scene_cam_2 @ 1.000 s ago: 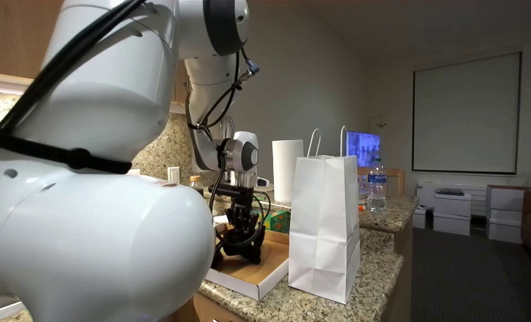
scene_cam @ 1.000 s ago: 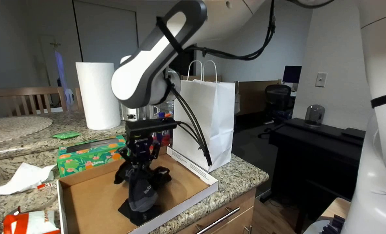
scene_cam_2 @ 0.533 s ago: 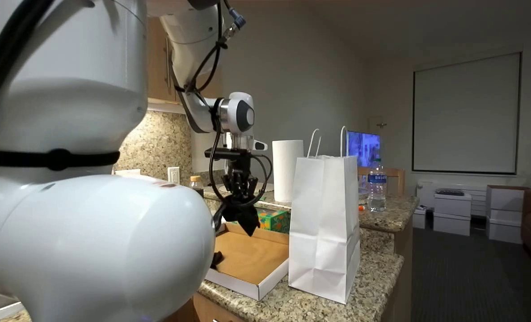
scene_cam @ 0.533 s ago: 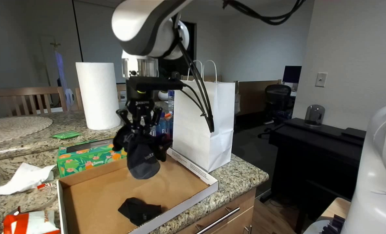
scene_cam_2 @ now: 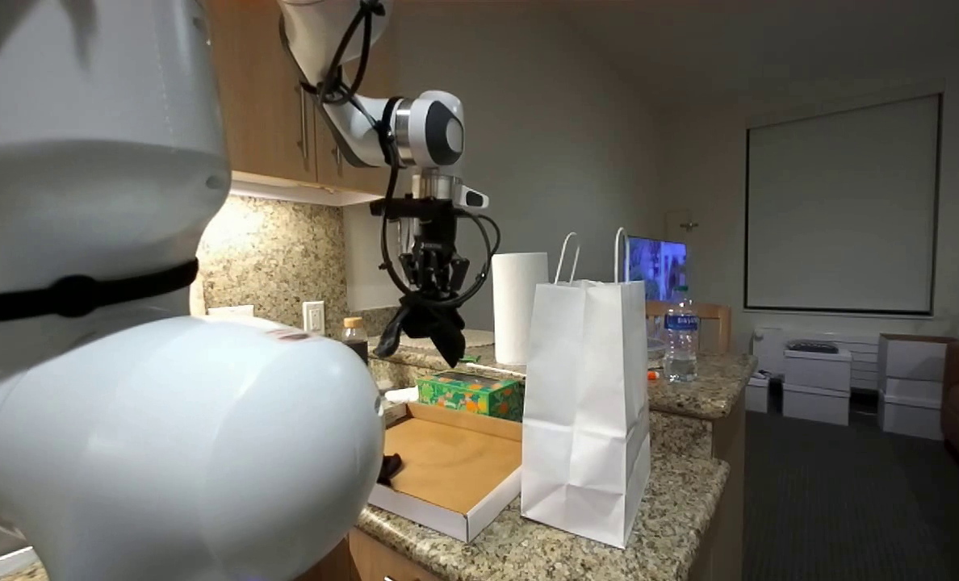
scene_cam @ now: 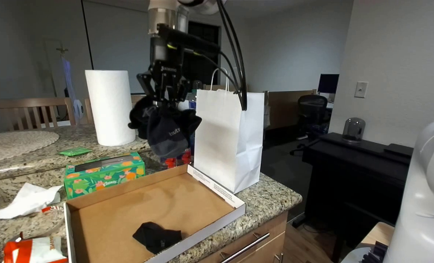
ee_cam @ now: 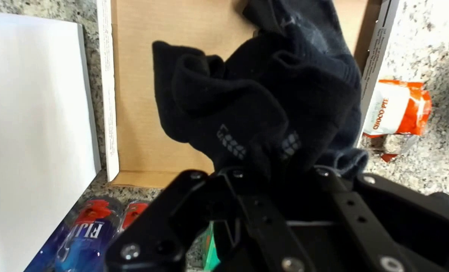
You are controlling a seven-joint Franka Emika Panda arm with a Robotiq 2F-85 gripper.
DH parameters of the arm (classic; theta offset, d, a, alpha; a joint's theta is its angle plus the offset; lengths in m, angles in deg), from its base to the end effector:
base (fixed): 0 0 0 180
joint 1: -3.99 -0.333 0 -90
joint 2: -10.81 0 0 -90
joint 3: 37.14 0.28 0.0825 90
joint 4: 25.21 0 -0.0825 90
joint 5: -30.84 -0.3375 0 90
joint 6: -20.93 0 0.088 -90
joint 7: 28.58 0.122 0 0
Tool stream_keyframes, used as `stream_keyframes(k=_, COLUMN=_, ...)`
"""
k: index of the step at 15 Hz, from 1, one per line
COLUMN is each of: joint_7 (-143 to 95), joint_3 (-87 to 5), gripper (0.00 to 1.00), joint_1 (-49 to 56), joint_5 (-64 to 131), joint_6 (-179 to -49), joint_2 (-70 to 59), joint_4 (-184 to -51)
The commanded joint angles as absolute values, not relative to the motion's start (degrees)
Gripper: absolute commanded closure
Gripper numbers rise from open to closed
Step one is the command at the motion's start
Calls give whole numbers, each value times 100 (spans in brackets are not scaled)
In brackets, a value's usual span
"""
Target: Put the socks in the bag
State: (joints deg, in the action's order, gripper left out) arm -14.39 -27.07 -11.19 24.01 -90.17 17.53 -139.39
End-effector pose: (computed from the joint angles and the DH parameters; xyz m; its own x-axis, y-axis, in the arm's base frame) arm 0.4397 0.2209 0.4814 0.9880 0.1504 0.0355 0.1534 -0.9826 -0.1049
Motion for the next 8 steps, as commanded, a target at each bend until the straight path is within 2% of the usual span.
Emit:
stream_keyframes(k=1, joint_7=-1503, joint_3=-2695, gripper=89, joint_1=-917, joint_5=2179, joint_6=-8380, joint_2=2197, joint_4=-13553)
stream_keyframes(k=8, joint_7=-1128, joint_3=-3246, gripper=89, joint_1=-302, joint_5=1457, joint_6=-7579, joint_2=2631, joint_4=-12456)
